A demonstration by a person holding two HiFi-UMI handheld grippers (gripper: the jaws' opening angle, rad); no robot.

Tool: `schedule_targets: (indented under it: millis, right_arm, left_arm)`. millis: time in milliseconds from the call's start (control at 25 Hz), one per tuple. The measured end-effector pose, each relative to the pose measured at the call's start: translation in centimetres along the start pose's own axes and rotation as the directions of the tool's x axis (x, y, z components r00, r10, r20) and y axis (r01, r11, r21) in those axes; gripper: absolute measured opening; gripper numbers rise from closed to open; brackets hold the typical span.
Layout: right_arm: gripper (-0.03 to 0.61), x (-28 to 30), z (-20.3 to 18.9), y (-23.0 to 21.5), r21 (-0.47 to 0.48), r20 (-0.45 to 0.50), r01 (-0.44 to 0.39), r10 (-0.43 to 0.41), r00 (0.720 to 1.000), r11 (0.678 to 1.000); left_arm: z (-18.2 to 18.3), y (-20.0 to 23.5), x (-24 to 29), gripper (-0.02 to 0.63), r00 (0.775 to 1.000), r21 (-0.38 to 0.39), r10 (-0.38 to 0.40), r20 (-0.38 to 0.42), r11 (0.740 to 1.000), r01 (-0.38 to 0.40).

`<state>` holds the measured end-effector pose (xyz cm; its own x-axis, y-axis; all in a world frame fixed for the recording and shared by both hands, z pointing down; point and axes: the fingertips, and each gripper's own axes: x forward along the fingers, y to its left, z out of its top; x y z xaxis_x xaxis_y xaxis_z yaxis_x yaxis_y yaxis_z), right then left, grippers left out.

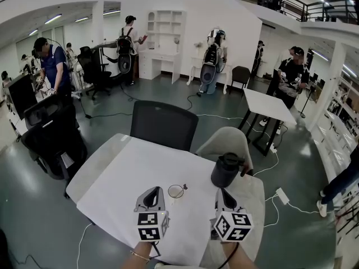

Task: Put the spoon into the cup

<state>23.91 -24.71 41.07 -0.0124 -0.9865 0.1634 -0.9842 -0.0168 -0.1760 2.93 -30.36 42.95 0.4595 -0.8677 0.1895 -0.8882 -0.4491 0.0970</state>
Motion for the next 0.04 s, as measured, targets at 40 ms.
schedule_targets:
  millis: [40]
  right_arm:
    - [0.031,0.03,-0.14,-0.04,0.001,-0.003,0.000,0.000,1.000,1.000]
  left_arm:
    - [-0.05,-0.05,0.04,0.018,1.000,0.001,-0.001,0.000,1.000,0.001]
